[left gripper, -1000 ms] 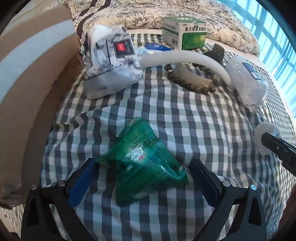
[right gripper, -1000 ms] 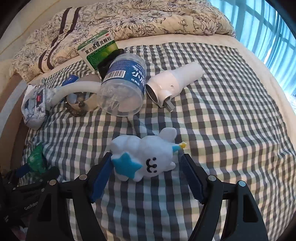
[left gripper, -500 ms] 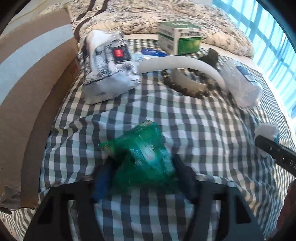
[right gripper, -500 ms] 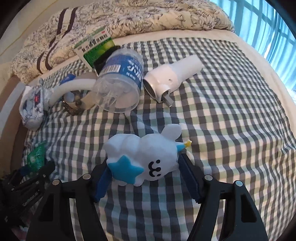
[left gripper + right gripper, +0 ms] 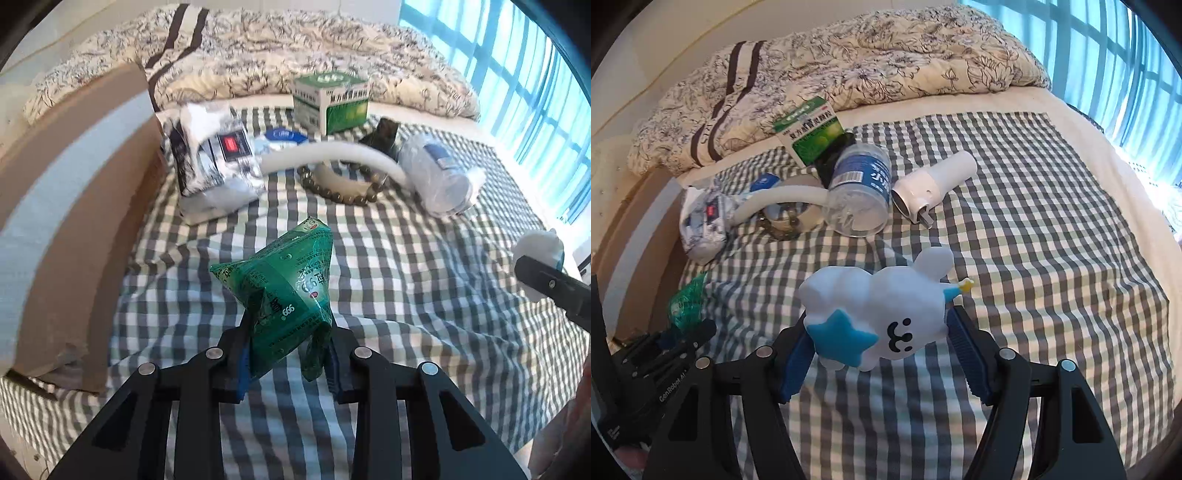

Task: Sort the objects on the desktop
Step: 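Carry both items over the cardboard box and open both tools to drop them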

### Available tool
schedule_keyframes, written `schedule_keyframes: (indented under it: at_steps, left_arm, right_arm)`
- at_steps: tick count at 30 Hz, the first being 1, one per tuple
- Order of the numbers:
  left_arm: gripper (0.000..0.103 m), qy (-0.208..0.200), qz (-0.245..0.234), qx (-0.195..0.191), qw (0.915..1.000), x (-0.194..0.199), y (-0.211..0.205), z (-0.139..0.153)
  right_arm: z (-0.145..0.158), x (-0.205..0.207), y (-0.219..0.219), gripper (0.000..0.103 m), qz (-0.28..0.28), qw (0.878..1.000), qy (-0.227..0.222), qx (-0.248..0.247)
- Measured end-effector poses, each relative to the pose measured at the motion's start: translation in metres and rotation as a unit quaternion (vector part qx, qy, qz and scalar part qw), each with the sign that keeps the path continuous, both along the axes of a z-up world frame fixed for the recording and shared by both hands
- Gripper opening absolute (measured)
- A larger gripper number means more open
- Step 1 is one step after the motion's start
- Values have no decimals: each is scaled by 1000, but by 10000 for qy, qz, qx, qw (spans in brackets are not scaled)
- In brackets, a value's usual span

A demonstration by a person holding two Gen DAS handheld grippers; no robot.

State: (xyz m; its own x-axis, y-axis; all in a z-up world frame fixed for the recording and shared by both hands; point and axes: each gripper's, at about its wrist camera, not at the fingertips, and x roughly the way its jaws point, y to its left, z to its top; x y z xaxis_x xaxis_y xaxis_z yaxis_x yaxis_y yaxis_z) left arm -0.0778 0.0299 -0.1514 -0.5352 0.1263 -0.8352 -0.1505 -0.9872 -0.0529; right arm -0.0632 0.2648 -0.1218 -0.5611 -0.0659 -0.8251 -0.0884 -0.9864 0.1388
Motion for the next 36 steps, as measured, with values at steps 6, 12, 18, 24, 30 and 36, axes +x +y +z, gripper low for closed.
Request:
schedule_keyframes:
  at_steps: [6,12,18,24,30,36]
  left_arm:
    - [32,417,5,9,9991,12,-4,36]
    - [32,849,63,50,9964,19,-21,79]
    - [32,1245,198,111,9920,18,-53,123]
    - [32,1467,650,101,9870,15,-109,154]
    - [32,1414,1146,36,9833,15,-171,154]
    - [32,1240,1395,85,9824,14,-212,134]
  right_arm:
    - [27,16,-13,69,168,9996,229,-20]
    - [56,27,-39,69,408,9978,528,11]
    - [85,30,-78,69,751,9944,746,-9]
    - [120,22,-134,69,1281,9866,1005,-73]
    - [139,9,-202,69,1892,9753,1118,-206]
    - [139,-18,-263,69,2242,9692,914,-444]
